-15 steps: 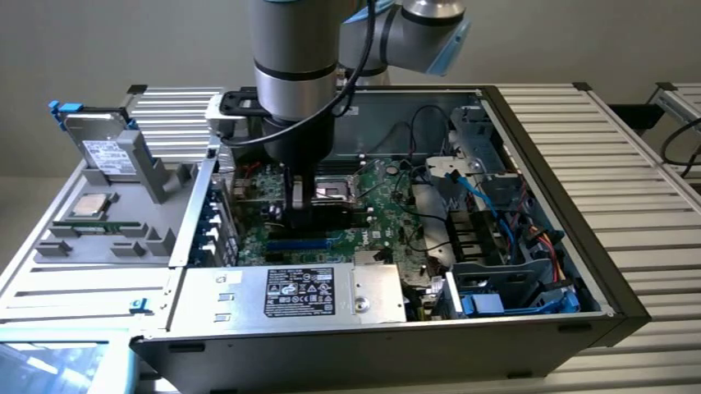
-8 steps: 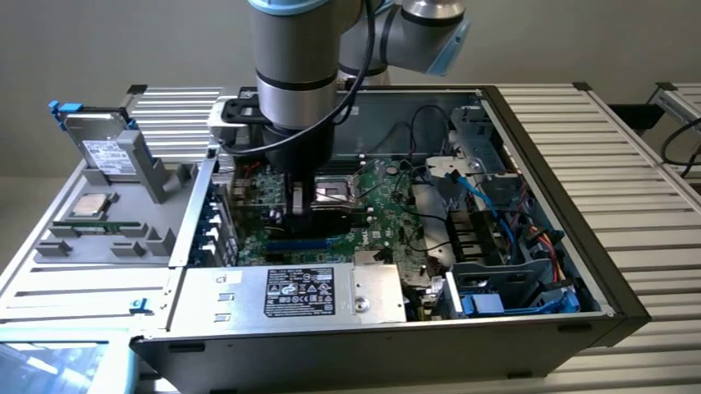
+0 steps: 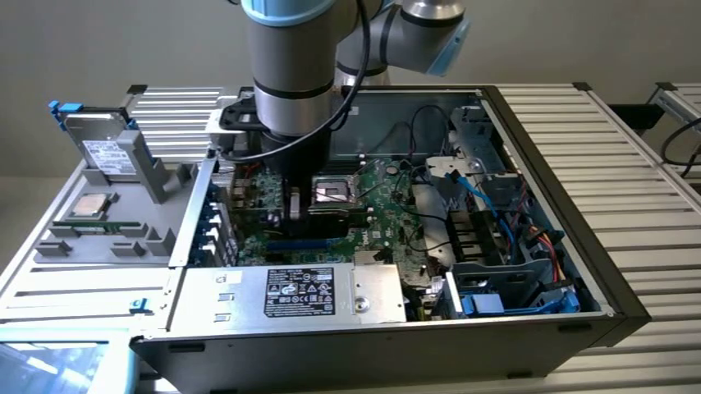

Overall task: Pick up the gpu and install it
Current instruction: 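Insert the gpu into the slot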

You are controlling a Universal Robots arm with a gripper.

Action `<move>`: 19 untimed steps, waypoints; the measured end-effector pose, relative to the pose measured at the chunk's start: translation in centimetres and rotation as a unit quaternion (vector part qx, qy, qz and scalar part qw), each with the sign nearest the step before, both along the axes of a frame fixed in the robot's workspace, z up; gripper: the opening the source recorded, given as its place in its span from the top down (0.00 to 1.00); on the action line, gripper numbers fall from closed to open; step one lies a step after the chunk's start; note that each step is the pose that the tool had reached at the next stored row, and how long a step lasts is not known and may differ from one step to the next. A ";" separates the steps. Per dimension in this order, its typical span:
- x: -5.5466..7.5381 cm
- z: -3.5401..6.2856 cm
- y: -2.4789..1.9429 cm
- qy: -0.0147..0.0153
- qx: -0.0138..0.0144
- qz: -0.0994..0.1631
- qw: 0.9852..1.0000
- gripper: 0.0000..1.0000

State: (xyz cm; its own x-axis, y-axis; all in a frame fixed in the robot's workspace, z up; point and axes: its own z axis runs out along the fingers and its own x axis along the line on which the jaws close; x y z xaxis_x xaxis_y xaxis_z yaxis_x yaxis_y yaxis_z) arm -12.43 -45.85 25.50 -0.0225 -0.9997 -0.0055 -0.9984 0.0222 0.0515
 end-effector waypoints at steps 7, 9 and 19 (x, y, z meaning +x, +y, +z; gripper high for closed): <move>-0.1 -0.34 0.30 0.000 0.000 0.000 1.000 0.71; -0.2 -0.39 0.32 0.000 0.000 0.000 1.000 0.71; -0.2 -0.54 0.44 0.000 -0.005 0.000 1.000 0.71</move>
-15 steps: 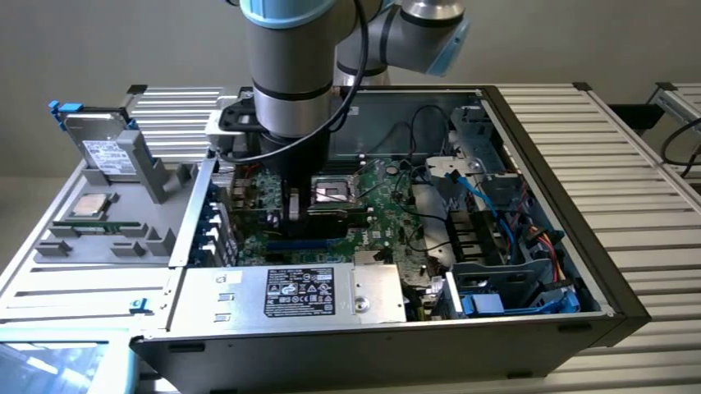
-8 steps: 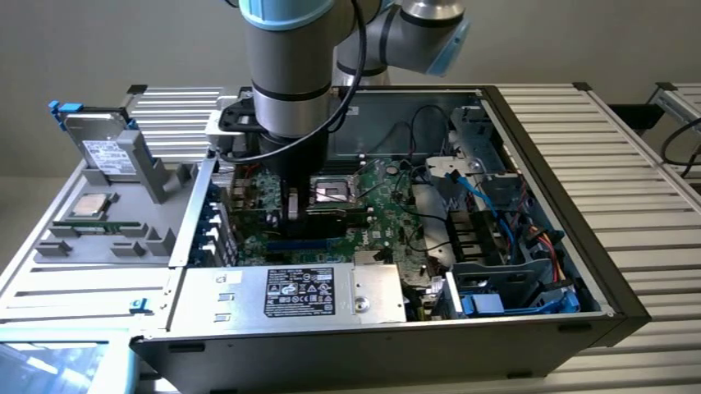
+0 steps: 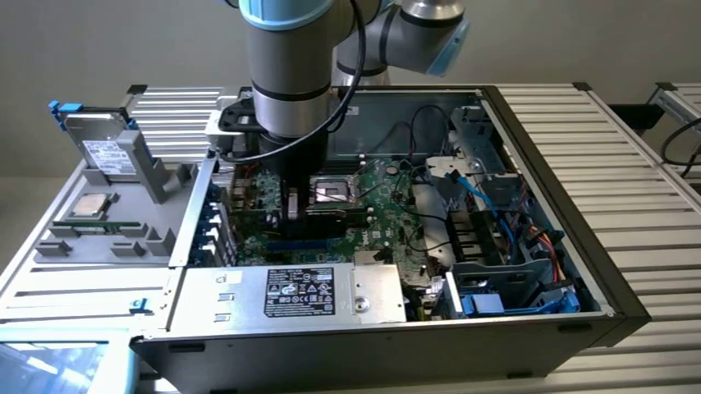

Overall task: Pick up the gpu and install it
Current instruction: 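Insert the gpu into the slot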

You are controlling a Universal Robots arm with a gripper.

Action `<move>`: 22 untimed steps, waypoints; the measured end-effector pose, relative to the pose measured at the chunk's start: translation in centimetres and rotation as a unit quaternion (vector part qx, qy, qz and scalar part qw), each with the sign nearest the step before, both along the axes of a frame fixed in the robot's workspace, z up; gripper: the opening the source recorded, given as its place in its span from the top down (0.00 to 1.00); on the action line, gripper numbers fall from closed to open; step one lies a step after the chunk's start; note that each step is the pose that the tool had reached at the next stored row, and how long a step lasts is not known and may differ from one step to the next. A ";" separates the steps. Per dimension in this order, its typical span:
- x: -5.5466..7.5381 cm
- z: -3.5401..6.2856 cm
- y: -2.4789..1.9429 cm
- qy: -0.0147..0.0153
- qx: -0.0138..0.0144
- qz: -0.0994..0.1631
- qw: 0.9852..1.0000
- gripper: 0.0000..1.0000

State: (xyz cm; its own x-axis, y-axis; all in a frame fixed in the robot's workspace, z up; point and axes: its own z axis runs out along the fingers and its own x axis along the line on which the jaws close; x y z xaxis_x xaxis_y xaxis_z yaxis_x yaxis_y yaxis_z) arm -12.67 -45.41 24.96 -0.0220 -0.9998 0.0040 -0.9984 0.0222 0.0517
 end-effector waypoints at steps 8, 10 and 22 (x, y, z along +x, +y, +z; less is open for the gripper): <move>0.0 -0.01 0.02 0.001 -0.008 0.000 1.000 0.71; 0.0 -0.10 0.05 0.001 -0.008 0.000 1.000 0.71; -0.2 -0.28 0.06 0.000 -0.008 0.000 1.000 0.71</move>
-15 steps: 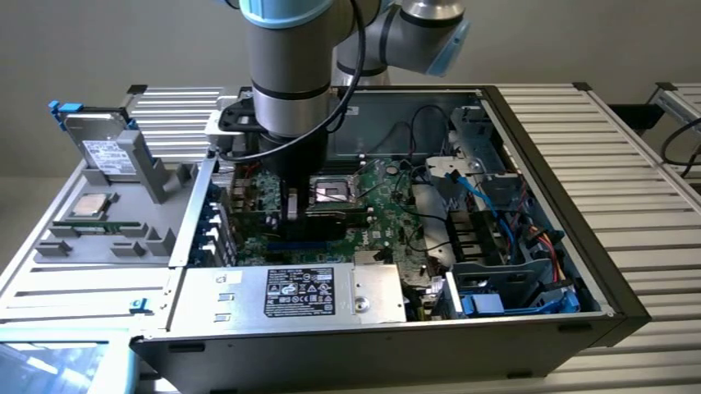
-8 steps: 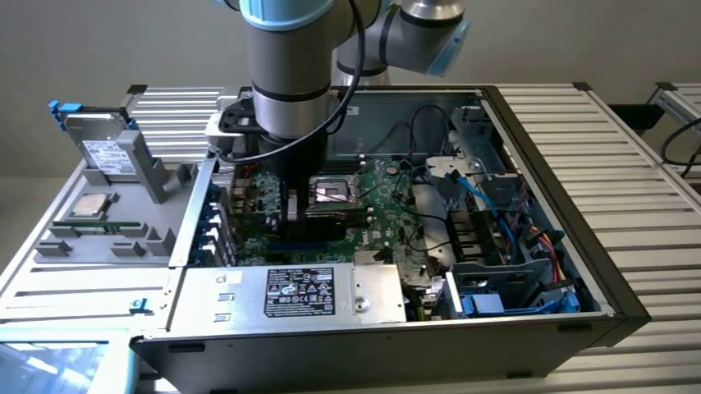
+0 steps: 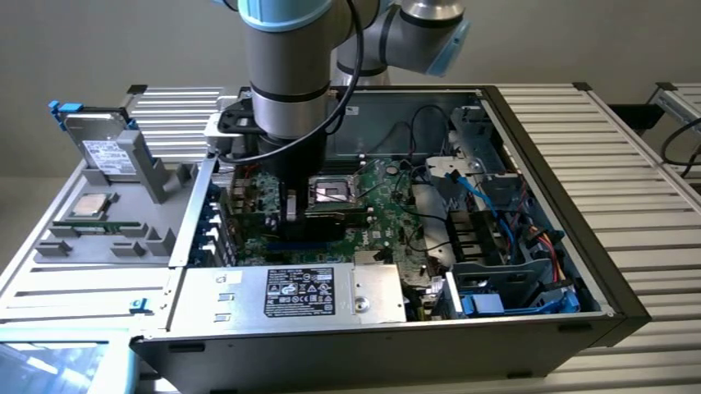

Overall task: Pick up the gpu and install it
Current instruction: 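Insert the gpu into the slot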

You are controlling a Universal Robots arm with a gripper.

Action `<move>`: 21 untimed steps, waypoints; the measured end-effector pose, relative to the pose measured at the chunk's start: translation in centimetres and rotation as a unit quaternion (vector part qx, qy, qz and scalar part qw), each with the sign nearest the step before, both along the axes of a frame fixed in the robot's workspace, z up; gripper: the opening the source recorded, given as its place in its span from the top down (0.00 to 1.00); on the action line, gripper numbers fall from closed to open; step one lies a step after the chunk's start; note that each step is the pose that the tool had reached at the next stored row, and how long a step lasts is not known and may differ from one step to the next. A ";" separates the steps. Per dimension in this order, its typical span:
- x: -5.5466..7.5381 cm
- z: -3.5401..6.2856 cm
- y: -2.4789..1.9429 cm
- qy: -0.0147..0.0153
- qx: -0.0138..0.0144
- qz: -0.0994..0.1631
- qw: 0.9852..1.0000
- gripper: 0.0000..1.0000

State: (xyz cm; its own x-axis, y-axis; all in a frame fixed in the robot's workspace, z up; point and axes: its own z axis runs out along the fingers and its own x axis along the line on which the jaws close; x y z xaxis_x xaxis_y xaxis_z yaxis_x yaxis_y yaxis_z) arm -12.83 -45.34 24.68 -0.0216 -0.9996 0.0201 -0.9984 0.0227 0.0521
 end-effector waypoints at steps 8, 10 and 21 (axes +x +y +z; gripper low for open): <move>0.0 -0.08 0.00 0.000 0.000 0.000 1.000 0.71; 0.0 -0.08 0.00 0.000 0.000 0.000 1.000 0.71; -0.1 -0.09 -0.01 -0.001 0.000 0.000 1.000 0.71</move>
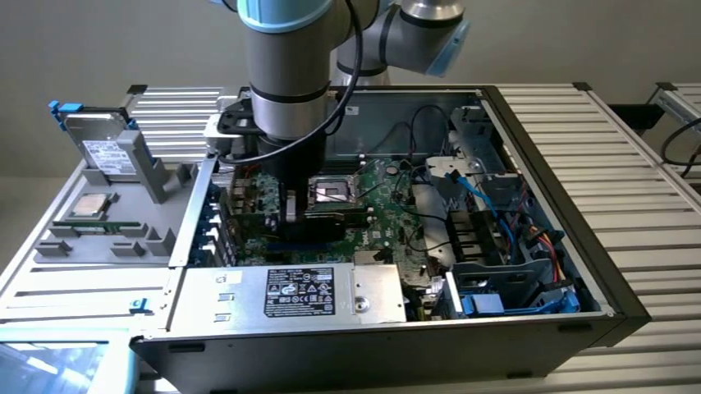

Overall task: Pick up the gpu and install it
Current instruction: 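Insert the gpu into the slot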

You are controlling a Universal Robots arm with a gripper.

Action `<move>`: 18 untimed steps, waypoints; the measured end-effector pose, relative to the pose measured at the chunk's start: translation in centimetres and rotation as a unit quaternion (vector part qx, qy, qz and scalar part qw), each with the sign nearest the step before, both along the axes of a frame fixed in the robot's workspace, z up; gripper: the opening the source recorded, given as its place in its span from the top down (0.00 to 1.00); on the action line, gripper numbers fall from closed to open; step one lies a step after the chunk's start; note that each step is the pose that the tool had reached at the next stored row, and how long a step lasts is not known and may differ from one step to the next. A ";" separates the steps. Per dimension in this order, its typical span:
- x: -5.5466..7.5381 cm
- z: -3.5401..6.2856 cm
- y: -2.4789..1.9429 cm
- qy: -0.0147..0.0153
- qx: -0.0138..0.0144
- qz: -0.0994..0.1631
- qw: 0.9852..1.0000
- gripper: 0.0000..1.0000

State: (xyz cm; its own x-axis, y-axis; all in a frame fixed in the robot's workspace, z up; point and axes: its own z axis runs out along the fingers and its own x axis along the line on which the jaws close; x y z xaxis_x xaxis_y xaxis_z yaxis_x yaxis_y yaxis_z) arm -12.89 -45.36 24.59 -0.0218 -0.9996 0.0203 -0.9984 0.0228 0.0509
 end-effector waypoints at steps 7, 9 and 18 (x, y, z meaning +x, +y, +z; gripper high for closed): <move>-0.1 -0.13 0.01 0.000 -0.004 0.000 1.000 0.71; -0.1 -0.21 0.06 0.000 -0.004 0.000 1.000 0.71; -0.3 -0.30 0.24 0.000 -0.008 0.000 1.000 0.71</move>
